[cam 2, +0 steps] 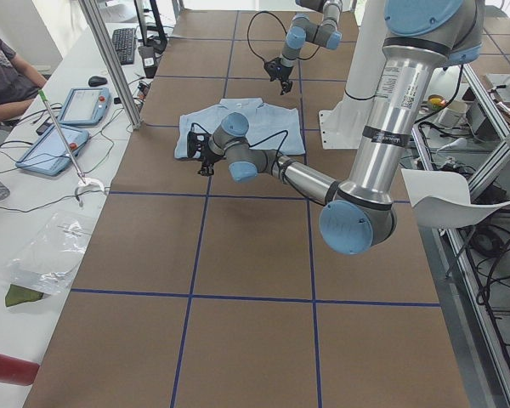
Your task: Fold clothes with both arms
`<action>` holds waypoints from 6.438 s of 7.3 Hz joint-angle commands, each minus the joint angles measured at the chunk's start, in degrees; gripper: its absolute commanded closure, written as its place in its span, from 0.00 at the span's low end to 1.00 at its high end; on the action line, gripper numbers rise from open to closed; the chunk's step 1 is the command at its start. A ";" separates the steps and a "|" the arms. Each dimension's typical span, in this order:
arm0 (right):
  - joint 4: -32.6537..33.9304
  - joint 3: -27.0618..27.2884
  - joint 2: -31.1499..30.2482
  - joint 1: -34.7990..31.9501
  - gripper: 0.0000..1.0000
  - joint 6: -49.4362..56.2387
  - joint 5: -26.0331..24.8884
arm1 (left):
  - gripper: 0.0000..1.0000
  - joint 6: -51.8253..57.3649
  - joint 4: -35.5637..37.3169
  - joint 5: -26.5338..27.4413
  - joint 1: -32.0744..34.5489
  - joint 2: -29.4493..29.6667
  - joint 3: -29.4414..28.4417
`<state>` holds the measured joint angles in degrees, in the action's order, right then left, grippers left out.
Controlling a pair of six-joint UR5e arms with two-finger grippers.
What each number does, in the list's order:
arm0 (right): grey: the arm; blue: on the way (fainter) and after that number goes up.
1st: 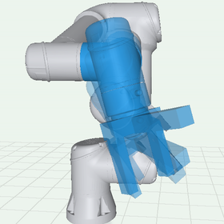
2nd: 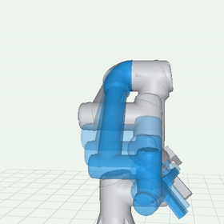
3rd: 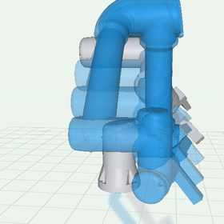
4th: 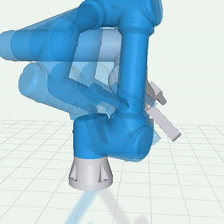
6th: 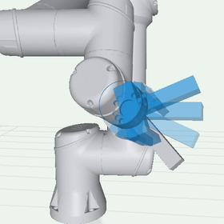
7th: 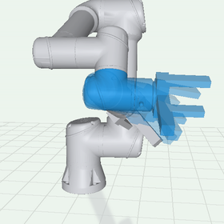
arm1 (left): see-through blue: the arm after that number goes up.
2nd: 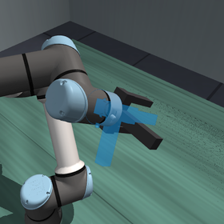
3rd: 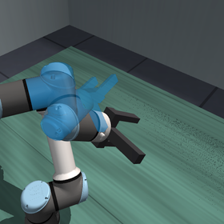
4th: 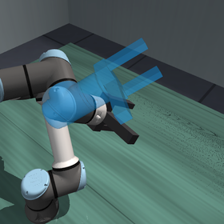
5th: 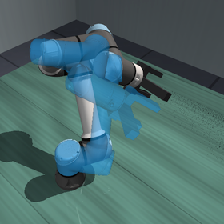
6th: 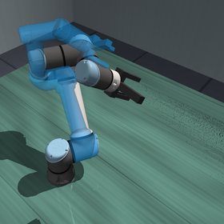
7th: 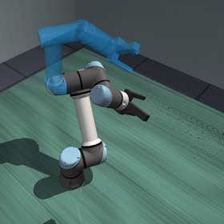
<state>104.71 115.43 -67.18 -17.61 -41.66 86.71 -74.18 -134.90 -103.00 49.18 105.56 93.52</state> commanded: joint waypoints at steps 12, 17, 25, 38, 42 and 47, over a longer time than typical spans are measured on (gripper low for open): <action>-18.58 -5.30 0.65 7.68 0.22 -95.54 -2.86 | 0.42 -0.09 0.52 -1.07 -0.05 0.35 0.96; -18.75 -6.44 0.21 8.47 0.26 -95.19 -2.86 | 0.42 -2.28 0.61 -1.15 -0.14 0.35 1.31; -18.93 -7.24 0.30 8.64 1.00 -94.40 -2.16 | 0.42 -2.46 0.61 -1.15 -0.14 0.26 1.40; -17.61 -1.96 -0.67 10.22 1.00 -94.83 -2.33 | 0.42 -34.92 0.69 7.76 -21.42 -7.53 17.62; -17.52 -1.44 -1.02 10.31 1.00 -94.83 -2.42 | 0.42 -45.16 7.01 19.48 -38.33 -8.18 19.16; -17.52 -1.44 -0.93 10.31 1.00 -94.83 -2.42 | 0.45 -46.93 7.90 20.47 -43.64 -8.00 18.36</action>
<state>87.19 113.99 -68.19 -7.30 -136.49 84.29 -121.01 -127.03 -82.62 6.09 97.55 111.95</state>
